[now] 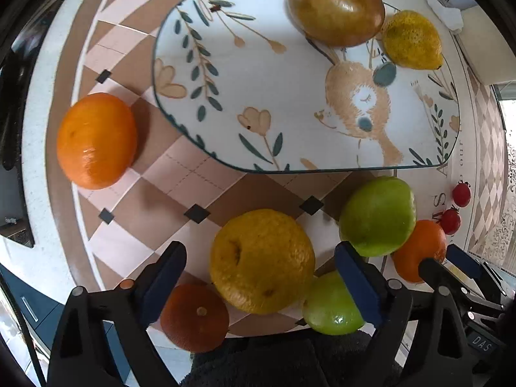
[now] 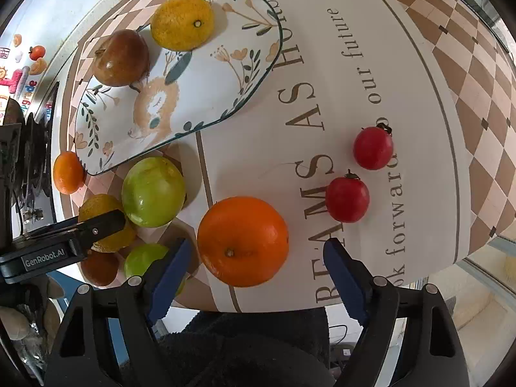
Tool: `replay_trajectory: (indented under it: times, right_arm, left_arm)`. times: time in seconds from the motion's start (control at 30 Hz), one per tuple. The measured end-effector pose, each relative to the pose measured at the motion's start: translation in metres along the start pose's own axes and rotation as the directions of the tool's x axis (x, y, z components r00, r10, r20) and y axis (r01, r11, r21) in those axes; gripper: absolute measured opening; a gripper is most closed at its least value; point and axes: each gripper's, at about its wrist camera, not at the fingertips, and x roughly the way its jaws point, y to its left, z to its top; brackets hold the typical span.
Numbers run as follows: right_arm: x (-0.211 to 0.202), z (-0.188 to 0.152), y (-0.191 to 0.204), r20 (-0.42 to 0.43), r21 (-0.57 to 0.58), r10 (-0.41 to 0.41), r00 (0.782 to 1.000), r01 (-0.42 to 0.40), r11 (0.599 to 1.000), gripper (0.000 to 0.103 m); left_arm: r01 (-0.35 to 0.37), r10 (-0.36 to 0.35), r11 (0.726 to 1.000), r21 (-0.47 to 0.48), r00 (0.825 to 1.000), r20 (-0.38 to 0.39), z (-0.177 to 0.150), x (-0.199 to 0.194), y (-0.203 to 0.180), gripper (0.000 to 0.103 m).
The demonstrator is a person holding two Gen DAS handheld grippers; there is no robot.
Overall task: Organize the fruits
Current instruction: 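Grasp the yellow lemon with the left gripper while the right grasps an orange, then place the lemon on the plate with the left gripper while the right places the orange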
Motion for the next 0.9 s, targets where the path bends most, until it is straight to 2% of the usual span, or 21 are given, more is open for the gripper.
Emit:
replay_trajectory:
  times: [0.07, 0.13, 0.2, 0.33, 0.53, 0.67, 0.73, 0.8, 0.9]
  right_arm:
    - [0.004, 0.002, 0.001, -0.008, -0.003, 0.000, 1.000, 0.000, 1.000, 0.084]
    - [0.009, 0.003, 0.002, -0.020, -0.004, 0.005, 1.000, -0.005, 1.000, 0.081]
    - [0.013, 0.004, 0.004, -0.032, -0.005, 0.009, 0.999, -0.009, 1.000, 0.078]
    - [0.019, 0.003, 0.010, -0.048, -0.016, 0.017, 0.999, -0.018, 1.000, 0.067]
    - [0.020, 0.001, 0.016, -0.036, -0.031, 0.026, 0.999, -0.027, 0.999, 0.066]
    - [0.001, -0.001, 0.010, -0.022, -0.014, 0.085, 0.996, -0.086, 0.996, 0.065]
    - [-0.014, 0.003, 0.011, 0.003, -0.013, 0.109, 0.994, -0.109, 0.994, 0.065]
    - [-0.029, 0.012, 0.017, 0.038, -0.021, 0.129, 0.991, -0.128, 0.992, 0.065]
    - [-0.043, 0.034, 0.030, 0.077, -0.051, 0.136, 0.988, -0.132, 0.990, 0.065]
  left_arm:
    - [0.004, -0.004, 1.000, 0.001, 1.000, 0.005, 0.000, 0.001, 0.000, 0.085]
    - [0.005, -0.005, 1.000, -0.002, 1.000, -0.007, 0.003, 0.003, -0.001, 0.061]
    - [0.006, -0.006, 1.000, -0.002, 1.000, -0.009, 0.003, 0.005, -0.002, 0.060]
    - [0.004, -0.004, 1.000, -0.008, 1.000, 0.014, 0.001, 0.003, -0.005, 0.060]
    - [0.010, -0.009, 1.000, -0.014, 0.999, 0.048, -0.015, -0.014, 0.000, 0.059]
    - [0.080, -0.074, 0.996, -0.047, 0.991, 0.110, -0.025, -0.057, 0.006, 0.059]
    - [0.112, -0.101, 0.992, -0.056, 0.981, 0.165, -0.023, -0.085, 0.008, 0.059]
    - [0.120, -0.105, 0.991, -0.055, 0.970, 0.217, -0.016, -0.109, 0.010, 0.059]
    - [0.087, -0.071, 0.995, -0.043, 0.955, 0.287, 0.011, -0.136, 0.013, 0.060]
